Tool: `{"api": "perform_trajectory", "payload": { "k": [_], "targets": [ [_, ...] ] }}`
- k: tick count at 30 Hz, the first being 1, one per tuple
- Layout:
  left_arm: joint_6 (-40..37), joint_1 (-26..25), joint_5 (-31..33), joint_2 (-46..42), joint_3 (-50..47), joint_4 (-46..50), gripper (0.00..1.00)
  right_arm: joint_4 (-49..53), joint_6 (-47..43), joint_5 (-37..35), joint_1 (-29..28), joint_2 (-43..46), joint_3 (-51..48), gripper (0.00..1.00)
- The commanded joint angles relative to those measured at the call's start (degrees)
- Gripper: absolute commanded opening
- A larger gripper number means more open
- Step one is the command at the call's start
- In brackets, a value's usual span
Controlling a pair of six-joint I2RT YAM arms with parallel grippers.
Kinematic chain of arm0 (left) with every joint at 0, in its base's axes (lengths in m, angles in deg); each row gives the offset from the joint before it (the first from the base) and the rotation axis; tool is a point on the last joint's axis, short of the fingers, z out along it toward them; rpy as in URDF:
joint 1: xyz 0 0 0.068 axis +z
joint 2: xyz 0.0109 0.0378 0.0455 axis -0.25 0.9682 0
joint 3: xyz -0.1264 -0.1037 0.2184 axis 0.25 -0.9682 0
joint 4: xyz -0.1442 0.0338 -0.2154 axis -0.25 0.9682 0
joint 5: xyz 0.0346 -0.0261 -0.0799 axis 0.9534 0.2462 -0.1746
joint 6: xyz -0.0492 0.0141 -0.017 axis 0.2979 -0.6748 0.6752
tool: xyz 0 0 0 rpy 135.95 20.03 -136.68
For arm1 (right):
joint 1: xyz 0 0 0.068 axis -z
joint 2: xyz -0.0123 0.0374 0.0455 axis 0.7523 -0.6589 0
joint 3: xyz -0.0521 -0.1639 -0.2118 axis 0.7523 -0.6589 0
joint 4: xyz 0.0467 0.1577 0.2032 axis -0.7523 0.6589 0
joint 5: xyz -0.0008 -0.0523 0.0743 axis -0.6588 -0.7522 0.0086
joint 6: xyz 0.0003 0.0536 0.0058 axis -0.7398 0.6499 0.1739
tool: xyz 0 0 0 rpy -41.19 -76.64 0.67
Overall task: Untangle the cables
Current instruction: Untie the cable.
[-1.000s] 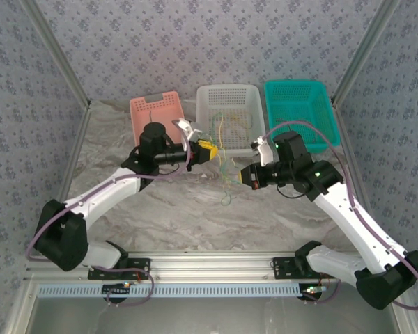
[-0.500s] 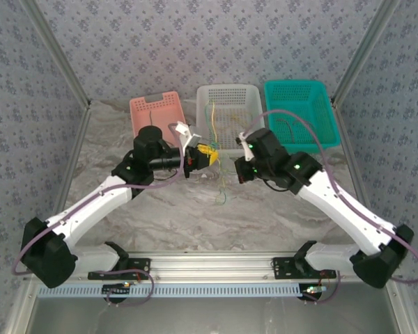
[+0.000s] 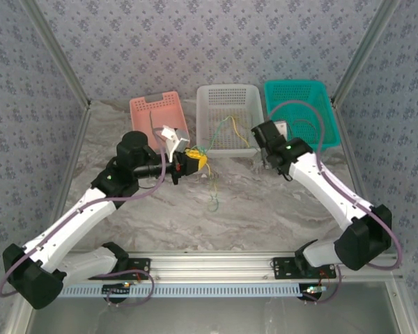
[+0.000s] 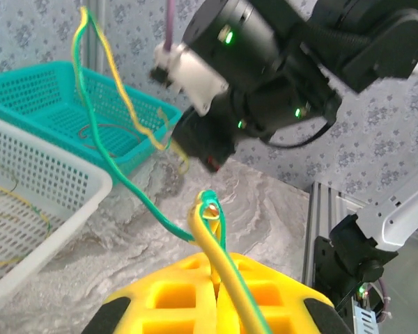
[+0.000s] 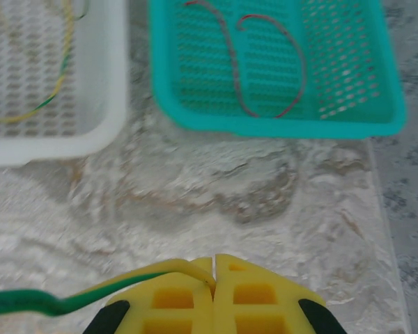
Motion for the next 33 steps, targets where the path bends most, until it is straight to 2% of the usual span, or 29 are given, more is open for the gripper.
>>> {"api": "perform_trajectory", "payload": {
  "k": [1,3,5,7,10,14,17,18,20,23,26,27,32,33],
  "targets": [
    [0.03,-0.12,2.89,-4.86,-1.54,2.58,0.00,-1.20,-2.03,-2.15,5.54,0.22,2.35,0.00],
    [-0.12,0.39,6.92,-7.60,-2.49,3.70,0.00,-3.28,-3.25,-1.10,9.41,0.75,1.20,0.00],
    [-0.90,1.16,13.81,-10.08,-2.76,6.48,0.00,-5.15,-4.03,-0.02,12.62,1.98,0.21,0.00],
    [-0.82,3.30,17.27,-11.09,-2.88,8.99,0.00,-6.00,-4.60,-0.60,13.69,3.15,0.10,0.00],
    [0.62,7.12,21.23,-11.36,-2.38,12.36,0.00,-5.89,-5.27,-3.56,13.97,3.64,0.83,0.00],
    [1.19,10.39,33.08,-12.10,-0.63,18.84,0.00,-6.22,-5.97,-6.24,15.80,4.36,0.35,0.00],
    [2.91,13.99,39.51,-13.07,-0.05,22.32,0.00,-7.24,-7.00,-8.28,15.85,6.08,-0.85,0.00],
    [3.58,15.40,40.40,-13.31,-0.06,22.91,0.00,-7.62,-7.40,-8.78,15.66,6.47,-1.15,0.00],
    [6.15,17.86,46.24,-13.54,0.65,25.33,0.00,-8.01,-8.36,-10.26,14.91,7.26,-1.96,0.00],
    [8.64,21.02,50.40,-12.79,1.94,27.50,0.00,-10.02,-10.59,-11.38,13.59,9.20,-3.66,0.00],
    [10.97,24.67,50.80,-11.01,3.51,28.60,0.00,-10.52,-11.58,-14.51,10.83,11.46,-5.80,0.00],
    [11.53,25.77,49.08,-10.24,3.96,28.42,0.00,-10.45,-11.60,-14.52,10.28,12.10,-6.02,0.00],
    [12.28,26.15,33.09,-6.69,2.91,20.75,0.00,-10.18,-11.44,-14.81,3.57,15.70,-5.26,0.00],
    [12.38,25.48,31.59,-5.41,2.84,20.43,0.00,-9.55,-11.14,-15.04,2.32,15.89,-4.81,0.00]
  ]
}}
